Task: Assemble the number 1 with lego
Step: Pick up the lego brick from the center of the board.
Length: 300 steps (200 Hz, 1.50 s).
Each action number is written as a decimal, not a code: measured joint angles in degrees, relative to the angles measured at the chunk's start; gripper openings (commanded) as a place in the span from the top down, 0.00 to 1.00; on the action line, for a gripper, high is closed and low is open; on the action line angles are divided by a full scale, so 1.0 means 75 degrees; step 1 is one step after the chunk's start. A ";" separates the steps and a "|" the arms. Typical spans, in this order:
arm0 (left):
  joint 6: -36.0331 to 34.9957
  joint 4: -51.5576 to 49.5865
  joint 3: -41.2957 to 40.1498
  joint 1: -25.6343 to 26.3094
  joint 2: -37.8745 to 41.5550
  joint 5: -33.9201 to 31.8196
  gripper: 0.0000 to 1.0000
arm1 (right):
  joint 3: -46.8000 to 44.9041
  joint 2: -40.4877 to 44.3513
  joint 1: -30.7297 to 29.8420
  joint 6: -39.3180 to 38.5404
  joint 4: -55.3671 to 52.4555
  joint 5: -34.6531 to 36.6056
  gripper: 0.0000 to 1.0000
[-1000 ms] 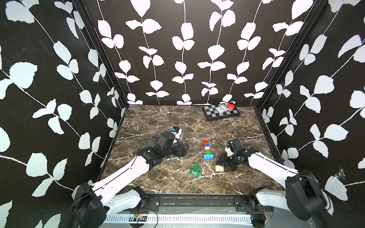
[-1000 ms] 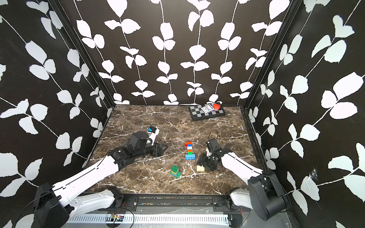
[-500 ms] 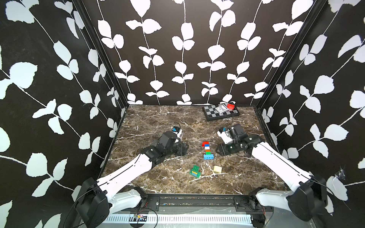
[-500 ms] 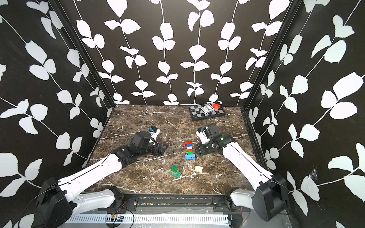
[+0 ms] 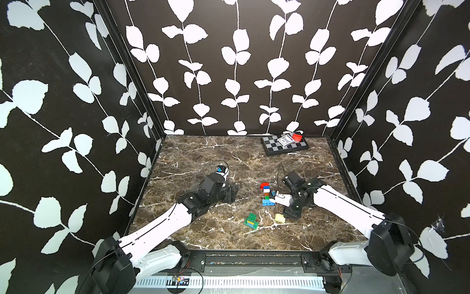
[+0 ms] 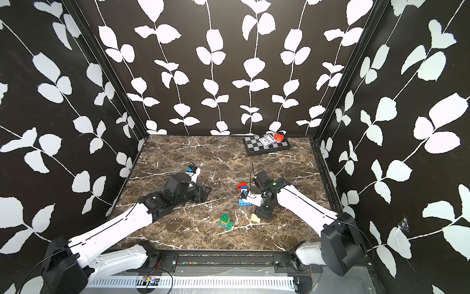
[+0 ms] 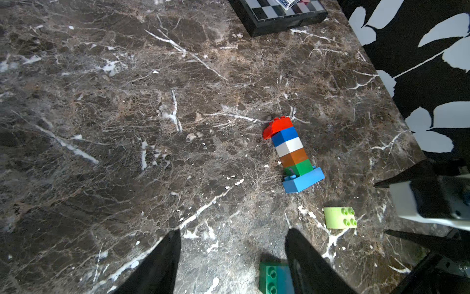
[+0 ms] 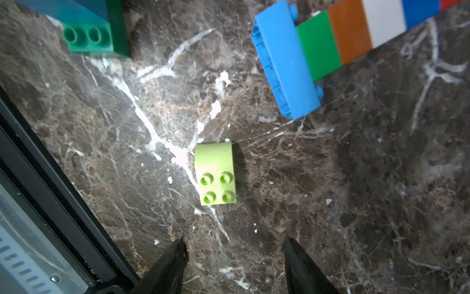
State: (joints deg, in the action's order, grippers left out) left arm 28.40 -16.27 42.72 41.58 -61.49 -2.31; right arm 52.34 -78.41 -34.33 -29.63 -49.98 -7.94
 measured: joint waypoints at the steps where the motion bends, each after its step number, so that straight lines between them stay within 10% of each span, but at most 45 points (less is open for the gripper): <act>1: 0.0009 0.0000 0.0000 0.0000 -0.0003 0.0000 0.32 | 0.0000 -0.0012 -0.0006 -0.0003 0.0009 0.0000 0.38; 232: 0.0000 0.0041 0.0000 -0.0087 -0.0041 -0.0076 0.32 | -0.0842 -0.1078 -0.0644 -0.0519 0.1609 0.0058 0.76; 300: -0.0061 -0.0128 0.0000 -0.0175 -0.0038 -0.0146 0.32 | -0.0469 0.0466 -0.0965 0.0866 0.0737 -0.0023 0.86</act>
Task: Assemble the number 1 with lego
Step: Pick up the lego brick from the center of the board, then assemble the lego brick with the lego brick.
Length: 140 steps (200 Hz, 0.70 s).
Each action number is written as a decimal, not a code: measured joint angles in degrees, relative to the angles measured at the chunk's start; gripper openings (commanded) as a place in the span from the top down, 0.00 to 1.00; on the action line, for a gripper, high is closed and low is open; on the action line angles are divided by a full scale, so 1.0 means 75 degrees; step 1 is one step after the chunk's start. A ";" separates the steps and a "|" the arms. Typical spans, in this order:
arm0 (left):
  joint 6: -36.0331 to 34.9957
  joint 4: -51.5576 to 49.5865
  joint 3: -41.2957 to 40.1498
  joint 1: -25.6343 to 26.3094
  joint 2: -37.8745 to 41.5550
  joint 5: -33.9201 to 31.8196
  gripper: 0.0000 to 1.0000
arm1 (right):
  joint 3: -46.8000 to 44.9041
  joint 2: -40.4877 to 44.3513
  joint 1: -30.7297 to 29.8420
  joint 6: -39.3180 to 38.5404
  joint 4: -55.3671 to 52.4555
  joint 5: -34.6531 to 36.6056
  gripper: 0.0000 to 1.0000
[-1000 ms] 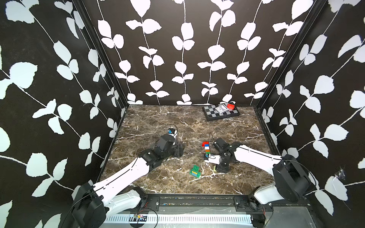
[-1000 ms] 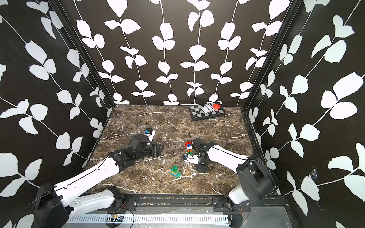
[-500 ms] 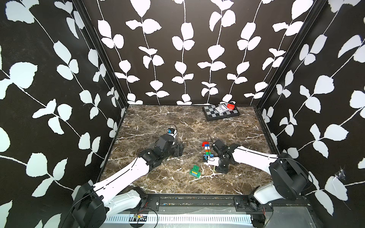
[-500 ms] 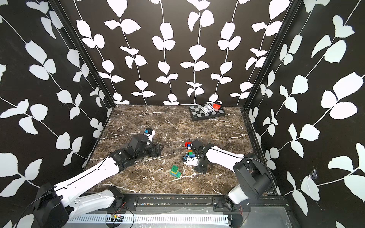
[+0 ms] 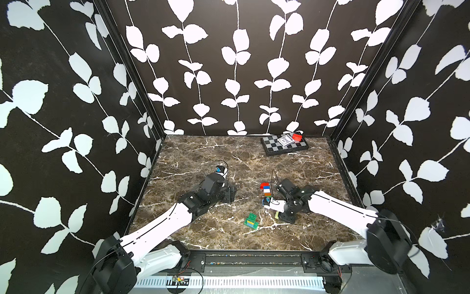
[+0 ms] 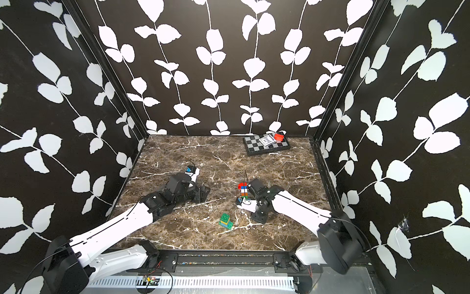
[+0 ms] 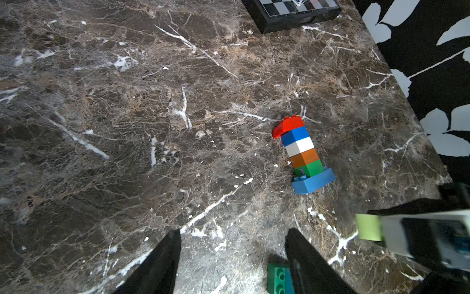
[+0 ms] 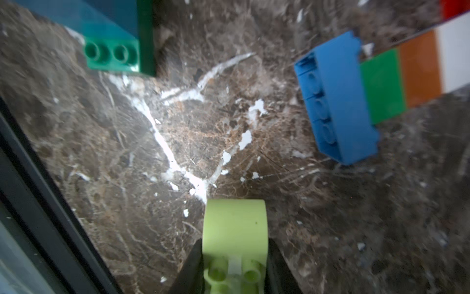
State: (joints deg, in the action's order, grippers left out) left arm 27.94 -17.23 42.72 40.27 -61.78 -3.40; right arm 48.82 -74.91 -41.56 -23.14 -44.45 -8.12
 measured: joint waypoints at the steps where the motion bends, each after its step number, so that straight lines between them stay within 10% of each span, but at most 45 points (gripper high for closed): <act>1: 0.0000 -0.0003 0.0000 -0.0006 0.0000 -0.0006 0.32 | 0.0041 0.0041 -0.0038 0.0041 -0.0020 -0.0006 0.86; 58: 0.0052 -0.0184 -0.0076 -0.0318 0.0131 -0.0251 0.32 | 0.2081 0.0175 -0.1204 0.2477 -0.0831 0.0216 0.87; 140: 0.0530 -0.0405 -0.0737 -0.0679 0.0761 -0.0306 0.32 | 0.3926 -0.2017 -0.2815 0.3267 -0.1647 0.0842 0.87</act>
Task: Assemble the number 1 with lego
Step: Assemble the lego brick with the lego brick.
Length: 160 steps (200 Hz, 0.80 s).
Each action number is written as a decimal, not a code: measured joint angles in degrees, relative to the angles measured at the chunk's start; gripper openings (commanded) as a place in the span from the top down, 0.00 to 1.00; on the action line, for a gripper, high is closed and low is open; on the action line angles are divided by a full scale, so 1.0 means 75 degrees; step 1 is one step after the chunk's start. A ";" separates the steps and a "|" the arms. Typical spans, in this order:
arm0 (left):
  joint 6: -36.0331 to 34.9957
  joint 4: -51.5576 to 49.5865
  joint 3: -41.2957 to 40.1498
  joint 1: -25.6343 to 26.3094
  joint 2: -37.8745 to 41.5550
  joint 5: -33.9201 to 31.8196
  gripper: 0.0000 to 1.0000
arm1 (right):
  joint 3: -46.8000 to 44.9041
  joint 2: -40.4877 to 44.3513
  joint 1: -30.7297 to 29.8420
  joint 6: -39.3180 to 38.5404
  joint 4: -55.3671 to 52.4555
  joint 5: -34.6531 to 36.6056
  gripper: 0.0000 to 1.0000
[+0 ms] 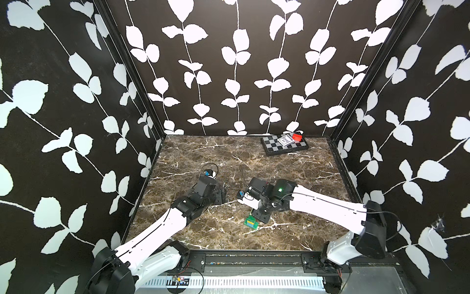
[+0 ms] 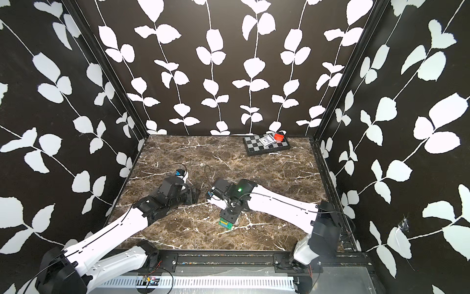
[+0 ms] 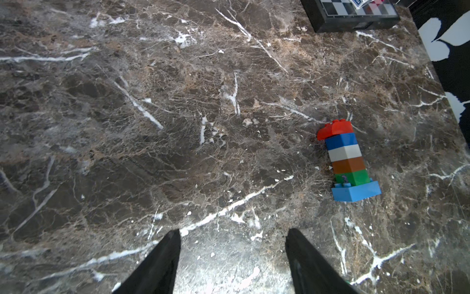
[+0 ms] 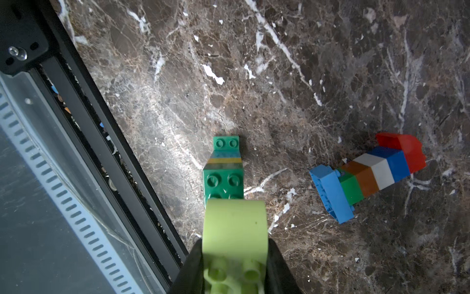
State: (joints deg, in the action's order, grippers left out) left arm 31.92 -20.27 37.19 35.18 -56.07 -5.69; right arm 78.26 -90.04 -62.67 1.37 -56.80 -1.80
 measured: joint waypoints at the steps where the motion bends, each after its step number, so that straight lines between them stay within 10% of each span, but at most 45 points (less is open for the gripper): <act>1: 0.0012 0.0000 -0.0006 -0.0003 0.0012 0.0000 0.32 | 0.0023 -0.0020 -0.0006 0.0006 -0.0012 0.0006 0.87; 160: 0.0807 -0.0577 -0.0294 -0.0440 0.0446 -0.0568 0.32 | 0.1553 -0.1661 -0.0484 0.0169 -0.1291 0.0434 0.87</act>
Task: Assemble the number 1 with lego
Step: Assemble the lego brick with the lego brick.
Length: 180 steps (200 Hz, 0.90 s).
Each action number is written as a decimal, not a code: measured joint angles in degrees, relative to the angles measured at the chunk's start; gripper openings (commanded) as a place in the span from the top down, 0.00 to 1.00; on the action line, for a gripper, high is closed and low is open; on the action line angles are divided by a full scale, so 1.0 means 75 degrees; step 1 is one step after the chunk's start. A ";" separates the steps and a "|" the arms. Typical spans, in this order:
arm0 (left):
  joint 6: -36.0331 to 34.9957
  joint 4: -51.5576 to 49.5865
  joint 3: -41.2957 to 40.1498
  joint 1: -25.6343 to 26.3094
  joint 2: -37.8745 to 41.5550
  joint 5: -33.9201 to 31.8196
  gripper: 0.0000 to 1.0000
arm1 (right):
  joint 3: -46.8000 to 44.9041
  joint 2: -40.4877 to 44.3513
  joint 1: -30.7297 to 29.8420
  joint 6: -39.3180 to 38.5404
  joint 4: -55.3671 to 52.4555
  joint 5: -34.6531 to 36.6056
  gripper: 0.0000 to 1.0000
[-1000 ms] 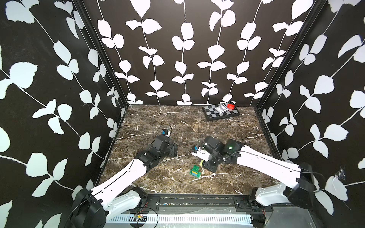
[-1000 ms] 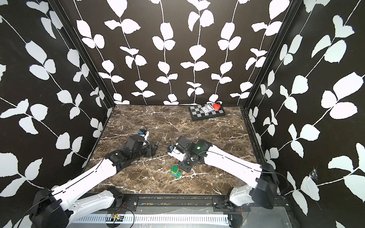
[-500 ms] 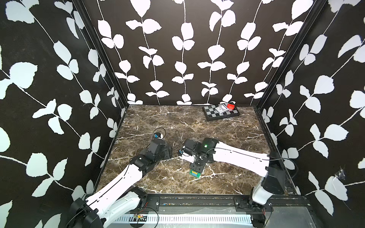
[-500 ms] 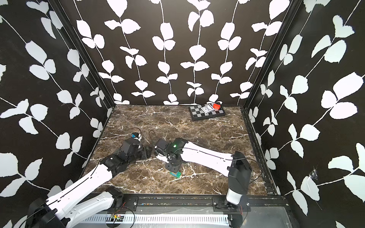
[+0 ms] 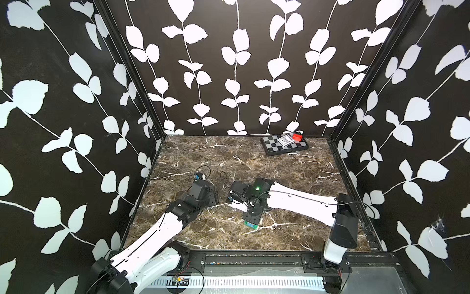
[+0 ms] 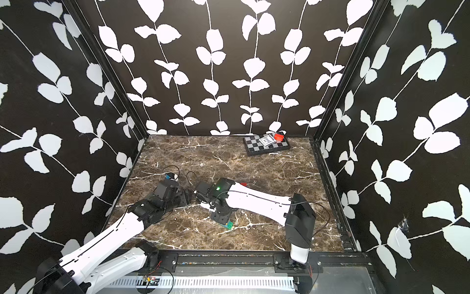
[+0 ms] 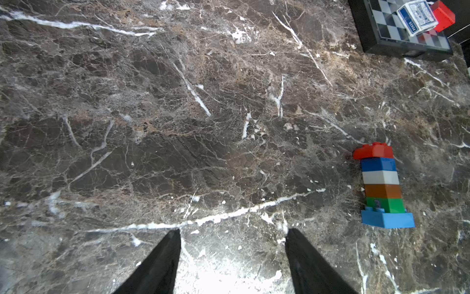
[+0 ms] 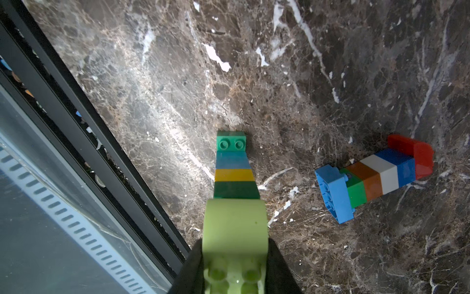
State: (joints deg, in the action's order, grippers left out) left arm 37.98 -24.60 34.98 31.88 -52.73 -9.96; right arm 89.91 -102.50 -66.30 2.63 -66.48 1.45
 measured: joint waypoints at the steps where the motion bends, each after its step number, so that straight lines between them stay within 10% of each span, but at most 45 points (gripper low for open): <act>1: 0.0000 0.0000 0.0000 -0.0003 0.0000 0.0003 0.32 | 0.0000 0.0000 0.0000 0.0003 0.0003 0.0000 0.87; 180: 0.0000 -0.0119 0.0000 -0.0064 0.0009 -0.0023 0.32 | -0.0067 -0.0224 -0.0003 0.0458 0.0318 0.0125 0.87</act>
State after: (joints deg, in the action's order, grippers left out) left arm 37.98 -25.50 34.98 31.40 -52.66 -10.13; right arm 89.41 -104.18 -66.32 6.07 -64.10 2.39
